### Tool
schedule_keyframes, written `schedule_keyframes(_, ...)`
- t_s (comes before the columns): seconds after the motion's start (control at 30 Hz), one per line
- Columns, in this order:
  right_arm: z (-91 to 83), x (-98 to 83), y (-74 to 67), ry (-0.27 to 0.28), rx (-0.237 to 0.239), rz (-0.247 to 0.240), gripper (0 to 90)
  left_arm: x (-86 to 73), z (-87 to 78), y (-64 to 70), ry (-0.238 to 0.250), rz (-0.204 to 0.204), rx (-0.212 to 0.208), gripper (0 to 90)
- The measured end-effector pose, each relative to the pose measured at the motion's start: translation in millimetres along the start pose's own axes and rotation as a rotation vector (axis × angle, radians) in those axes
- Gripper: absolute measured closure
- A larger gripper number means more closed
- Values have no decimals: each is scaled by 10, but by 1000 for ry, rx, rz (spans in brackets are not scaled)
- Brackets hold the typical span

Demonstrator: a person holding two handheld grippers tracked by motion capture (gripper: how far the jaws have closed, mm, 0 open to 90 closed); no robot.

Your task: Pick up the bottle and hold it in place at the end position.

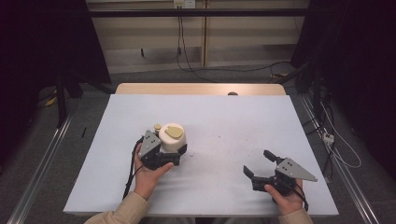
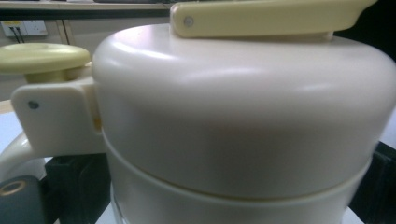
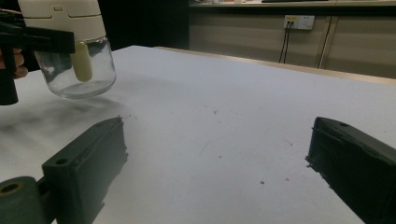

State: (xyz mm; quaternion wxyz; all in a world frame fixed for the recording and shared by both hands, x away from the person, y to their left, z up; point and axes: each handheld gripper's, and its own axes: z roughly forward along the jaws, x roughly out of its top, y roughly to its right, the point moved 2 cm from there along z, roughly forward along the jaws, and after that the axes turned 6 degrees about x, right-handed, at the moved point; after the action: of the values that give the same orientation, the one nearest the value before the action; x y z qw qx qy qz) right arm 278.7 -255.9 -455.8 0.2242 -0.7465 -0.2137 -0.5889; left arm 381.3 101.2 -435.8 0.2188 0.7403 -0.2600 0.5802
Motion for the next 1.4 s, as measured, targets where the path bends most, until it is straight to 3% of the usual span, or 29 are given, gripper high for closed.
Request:
schedule_keyframes(1.2,1,6,-2,1,-9,10,43,80,277,74,-12,-30,-28,53)
schedule_keyframes(1.4,3,4,-5,-1,-8,10,42,86,306,82,-17,-20,-34,53)
